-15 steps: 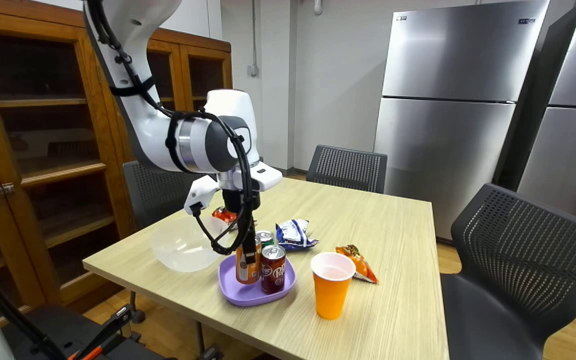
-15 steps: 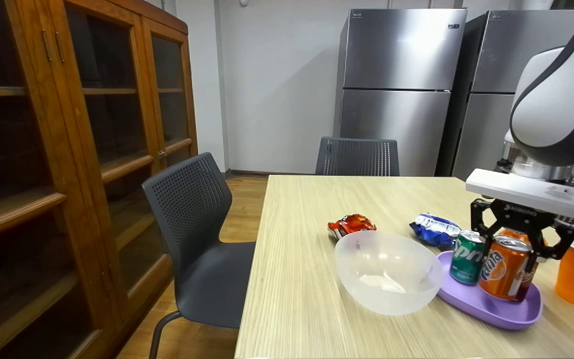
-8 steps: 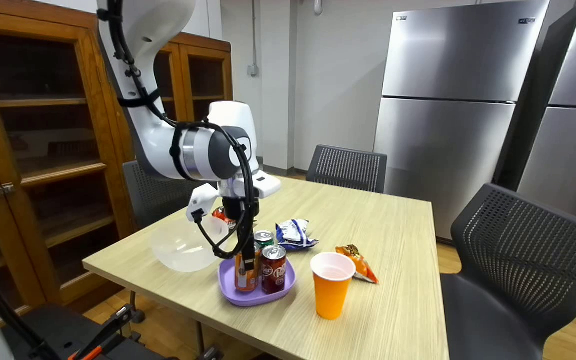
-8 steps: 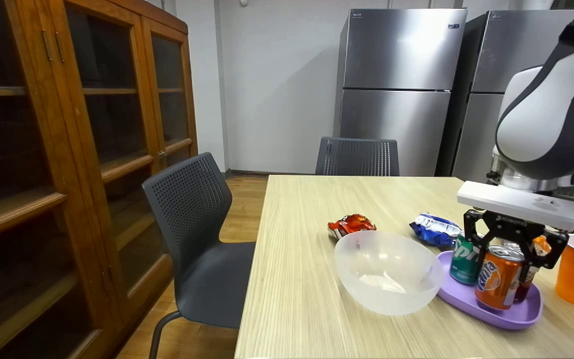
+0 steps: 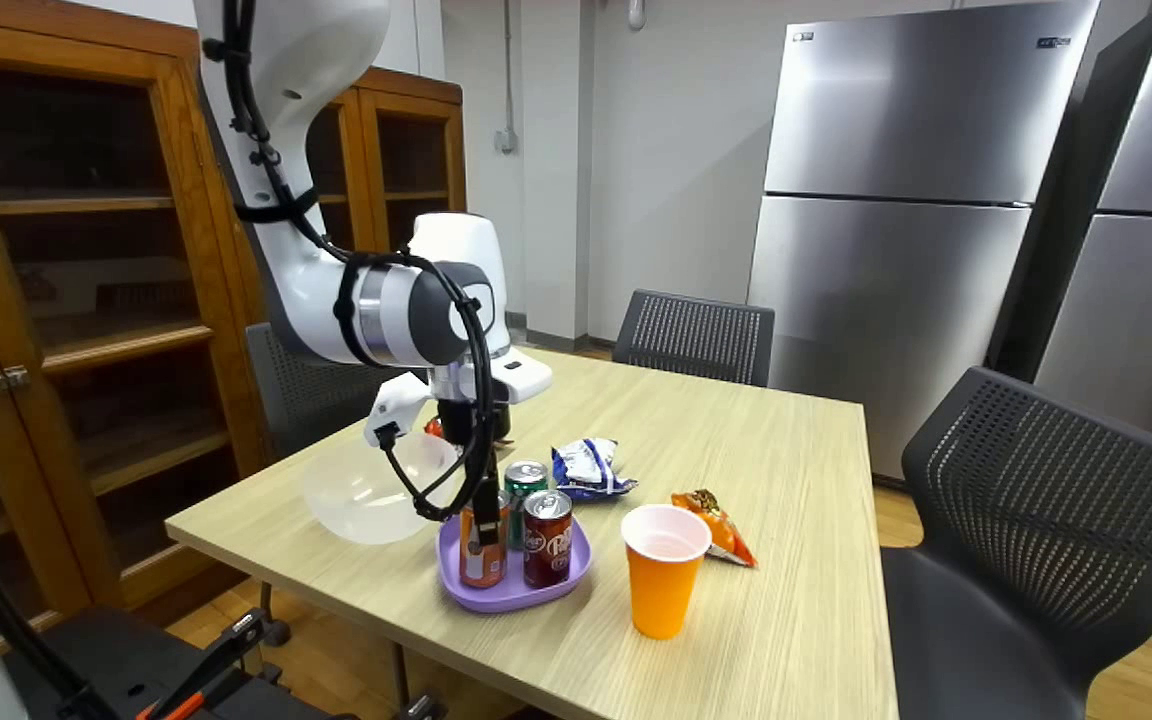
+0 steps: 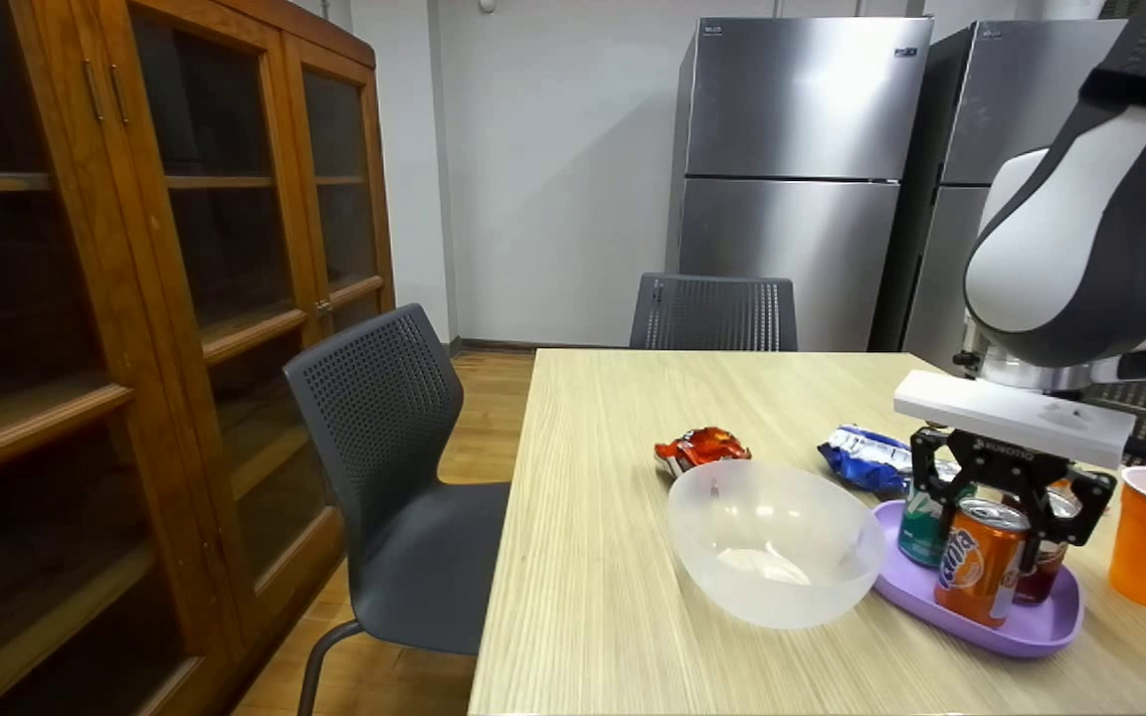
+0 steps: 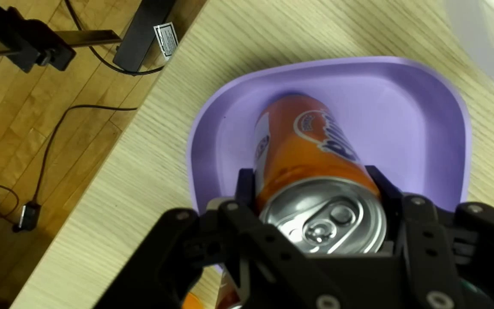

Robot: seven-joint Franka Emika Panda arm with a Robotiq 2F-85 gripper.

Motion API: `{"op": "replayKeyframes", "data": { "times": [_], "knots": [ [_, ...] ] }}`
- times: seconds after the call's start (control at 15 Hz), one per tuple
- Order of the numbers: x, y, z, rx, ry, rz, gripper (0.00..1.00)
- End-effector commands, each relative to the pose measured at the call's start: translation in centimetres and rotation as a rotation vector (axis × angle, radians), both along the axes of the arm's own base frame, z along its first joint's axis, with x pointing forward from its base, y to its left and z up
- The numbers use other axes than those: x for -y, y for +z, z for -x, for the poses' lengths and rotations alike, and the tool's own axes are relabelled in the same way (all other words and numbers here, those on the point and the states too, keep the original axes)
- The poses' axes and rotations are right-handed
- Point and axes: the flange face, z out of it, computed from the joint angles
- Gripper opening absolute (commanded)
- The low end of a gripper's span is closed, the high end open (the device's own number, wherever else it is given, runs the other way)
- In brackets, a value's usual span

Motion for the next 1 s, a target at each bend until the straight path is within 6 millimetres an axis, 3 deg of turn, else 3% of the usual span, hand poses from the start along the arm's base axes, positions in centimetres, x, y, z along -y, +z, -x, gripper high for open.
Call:
{"op": "replayKeyframes", "data": {
  "times": [0.0,0.33,0.4,0.53,0.93],
  "knots": [
    [-0.4,0.0,-0.8,0.012,-0.016,0.000,0.38],
    [-0.4,0.0,-0.9,0.017,-0.017,0.005,0.38],
    [-0.3,0.1,-0.9,0.019,-0.017,0.006,0.83],
    [-0.3,0.3,-0.8,0.023,-0.018,0.005,0.96],
    [-0.1,2.1,0.2,0.032,-0.014,-0.009,1.00]
  ]
}}
